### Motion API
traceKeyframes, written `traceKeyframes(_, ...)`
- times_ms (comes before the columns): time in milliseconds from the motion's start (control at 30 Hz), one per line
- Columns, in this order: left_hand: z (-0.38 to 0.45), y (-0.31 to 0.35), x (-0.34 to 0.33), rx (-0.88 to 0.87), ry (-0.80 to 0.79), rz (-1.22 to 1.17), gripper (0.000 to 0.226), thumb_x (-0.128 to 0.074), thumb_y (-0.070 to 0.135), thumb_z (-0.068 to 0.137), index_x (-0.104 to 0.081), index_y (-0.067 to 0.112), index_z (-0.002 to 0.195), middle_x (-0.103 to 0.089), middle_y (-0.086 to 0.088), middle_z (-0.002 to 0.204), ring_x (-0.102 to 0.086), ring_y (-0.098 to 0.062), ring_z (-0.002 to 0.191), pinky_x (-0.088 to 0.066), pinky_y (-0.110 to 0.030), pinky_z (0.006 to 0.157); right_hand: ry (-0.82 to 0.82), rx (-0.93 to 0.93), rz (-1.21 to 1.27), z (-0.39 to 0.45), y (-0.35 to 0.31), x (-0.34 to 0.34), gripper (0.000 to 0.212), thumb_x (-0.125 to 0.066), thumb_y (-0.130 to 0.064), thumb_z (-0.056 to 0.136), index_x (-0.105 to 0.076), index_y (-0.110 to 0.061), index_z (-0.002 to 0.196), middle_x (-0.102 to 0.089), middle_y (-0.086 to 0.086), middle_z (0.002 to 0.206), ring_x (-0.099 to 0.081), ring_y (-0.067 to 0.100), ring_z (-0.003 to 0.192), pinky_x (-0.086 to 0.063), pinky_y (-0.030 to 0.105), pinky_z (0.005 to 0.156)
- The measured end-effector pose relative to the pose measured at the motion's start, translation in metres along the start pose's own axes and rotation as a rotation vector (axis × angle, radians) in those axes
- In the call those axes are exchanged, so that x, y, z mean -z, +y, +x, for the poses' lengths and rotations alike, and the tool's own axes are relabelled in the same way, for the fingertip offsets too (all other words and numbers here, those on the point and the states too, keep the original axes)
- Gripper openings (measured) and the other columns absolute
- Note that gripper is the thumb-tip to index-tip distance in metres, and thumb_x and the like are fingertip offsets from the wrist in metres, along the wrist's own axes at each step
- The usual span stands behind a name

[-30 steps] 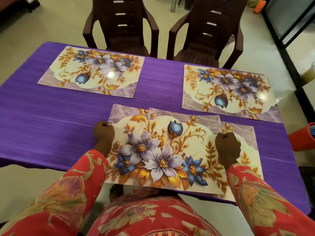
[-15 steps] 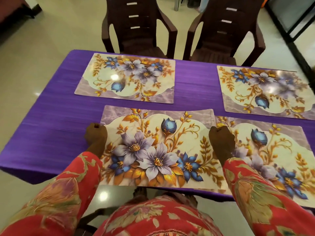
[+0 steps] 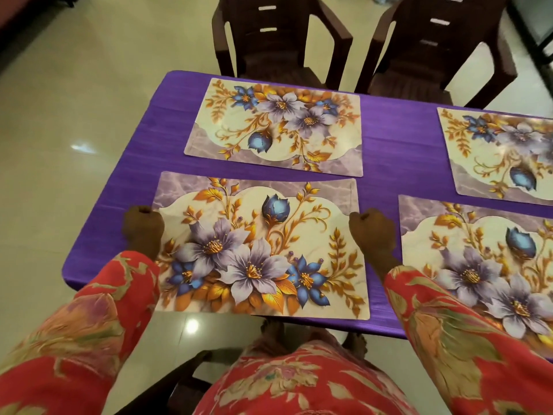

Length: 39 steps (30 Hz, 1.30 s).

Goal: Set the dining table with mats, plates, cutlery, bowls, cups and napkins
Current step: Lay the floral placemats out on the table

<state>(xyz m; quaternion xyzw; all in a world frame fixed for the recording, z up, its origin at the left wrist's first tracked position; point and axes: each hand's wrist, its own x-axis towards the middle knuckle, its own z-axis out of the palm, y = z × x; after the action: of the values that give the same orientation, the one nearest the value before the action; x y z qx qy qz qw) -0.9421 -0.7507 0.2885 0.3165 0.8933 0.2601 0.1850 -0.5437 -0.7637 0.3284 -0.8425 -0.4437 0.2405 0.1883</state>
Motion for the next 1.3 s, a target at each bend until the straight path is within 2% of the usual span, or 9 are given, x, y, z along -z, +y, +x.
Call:
traceKeyframes(200, 0.032, -0.018, 0.017, -0.031, -0.040, 0.014, 0.028, -0.053, 0.008, 0.089, -0.064, -0.003, 0.112, -0.062, -0.029, 0.113, -0.058, -0.042, 0.109, -0.045, -0.043, 0.091, -0.040, -0.009, -0.023, -0.013, -0.020, -0.024, 0.025, -0.051, -0.021, 0.089, -0.057, 0.001, 0.099, -0.063, 0.021, 0.103, -0.057, 0.040, 0.101, -0.038, 0.033, 0.070)
traceKeyframes(333, 0.044, -0.024, 0.024, -0.060, -0.037, -0.041, 0.045, -0.049, 0.024, 0.079, -0.065, -0.005, 0.108, -0.063, -0.032, 0.108, -0.059, -0.044, 0.105, -0.047, -0.047, 0.091, -0.066, -0.027, -0.086, -0.024, -0.024, -0.037, 0.026, -0.050, -0.022, 0.090, -0.056, -0.001, 0.102, -0.061, 0.018, 0.107, -0.056, 0.038, 0.101, -0.038, 0.033, 0.071)
traceKeyframes(500, 0.049, -0.022, 0.033, -0.060, -0.042, -0.013, 0.032, -0.060, 0.022, 0.087, -0.068, -0.001, 0.109, -0.064, -0.030, 0.110, -0.060, -0.042, 0.105, -0.047, -0.047, 0.093, -0.049, 0.000, -0.083, -0.033, -0.032, -0.050, 0.027, -0.048, -0.019, 0.092, -0.053, 0.002, 0.107, -0.058, 0.021, 0.111, -0.055, 0.039, 0.101, -0.044, 0.039, 0.076)
traceKeyframes(700, 0.064, -0.030, 0.040, -0.035, -0.036, 0.017, 0.033, -0.055, 0.027, 0.088, -0.070, 0.007, 0.110, -0.066, -0.026, 0.108, -0.059, -0.042, 0.105, -0.046, -0.045, 0.094, -0.062, 0.048, -0.137, -0.037, -0.044, -0.059, 0.028, -0.046, -0.020, 0.094, -0.050, 0.000, 0.113, -0.055, 0.018, 0.116, -0.053, 0.037, 0.105, -0.041, 0.036, 0.076)
traceKeyframes(867, 0.053, -0.016, 0.052, -0.055, -0.128, -0.118, 0.056, -0.048, 0.030, 0.072, -0.065, 0.001, 0.117, -0.064, -0.026, 0.114, -0.059, -0.039, 0.110, -0.044, -0.043, 0.099, -0.075, 0.048, -0.156, -0.038, -0.052, -0.064, 0.032, -0.044, -0.019, 0.095, -0.047, 0.001, 0.120, -0.046, 0.018, 0.127, -0.051, 0.039, 0.108, -0.041, 0.039, 0.080)
traceKeyframes(967, 0.041, -0.007, 0.059, -0.045, -0.139, -0.071, 0.040, -0.050, 0.016, 0.088, -0.060, 0.000, 0.124, -0.059, -0.026, 0.123, -0.053, -0.038, 0.118, -0.040, -0.035, 0.098, -0.071, 0.048, -0.151, -0.040, -0.052, -0.067, 0.030, -0.043, -0.018, 0.095, -0.046, 0.002, 0.118, -0.044, 0.020, 0.128, -0.052, 0.041, 0.106, -0.042, 0.040, 0.080)
traceKeyframes(1033, 0.040, -0.010, 0.059, -0.108, -0.107, -0.078, 0.055, -0.047, 0.031, 0.079, -0.062, -0.002, 0.120, -0.060, -0.031, 0.118, -0.055, -0.042, 0.114, -0.042, -0.042, 0.099, -0.081, 0.054, -0.150, -0.040, -0.052, -0.068, 0.029, -0.043, -0.018, 0.095, -0.046, 0.002, 0.117, -0.044, 0.021, 0.127, -0.051, 0.041, 0.106, -0.042, 0.042, 0.080)
traceKeyframes(1200, 0.036, -0.015, 0.055, -0.202, -0.080, 0.052, 0.061, -0.039, 0.033, 0.071, -0.067, -0.005, 0.110, -0.063, -0.035, 0.102, -0.060, -0.048, 0.098, -0.047, -0.049, 0.087, -0.142, 0.084, -0.142, -0.039, -0.051, -0.064, 0.033, -0.046, -0.019, 0.094, -0.044, 0.003, 0.119, -0.043, 0.020, 0.129, -0.049, 0.040, 0.110, -0.042, 0.040, 0.084)
traceKeyframes(1300, 0.032, -0.017, 0.049, -0.192, -0.127, 0.171, 0.059, -0.040, 0.027, 0.073, -0.061, -0.009, 0.115, -0.059, -0.036, 0.112, -0.055, -0.047, 0.108, -0.041, -0.046, 0.093, -0.170, 0.092, -0.148, -0.039, -0.050, -0.063, 0.035, -0.047, -0.020, 0.093, -0.043, 0.001, 0.120, -0.041, 0.019, 0.132, -0.050, 0.041, 0.110, -0.042, 0.042, 0.084)
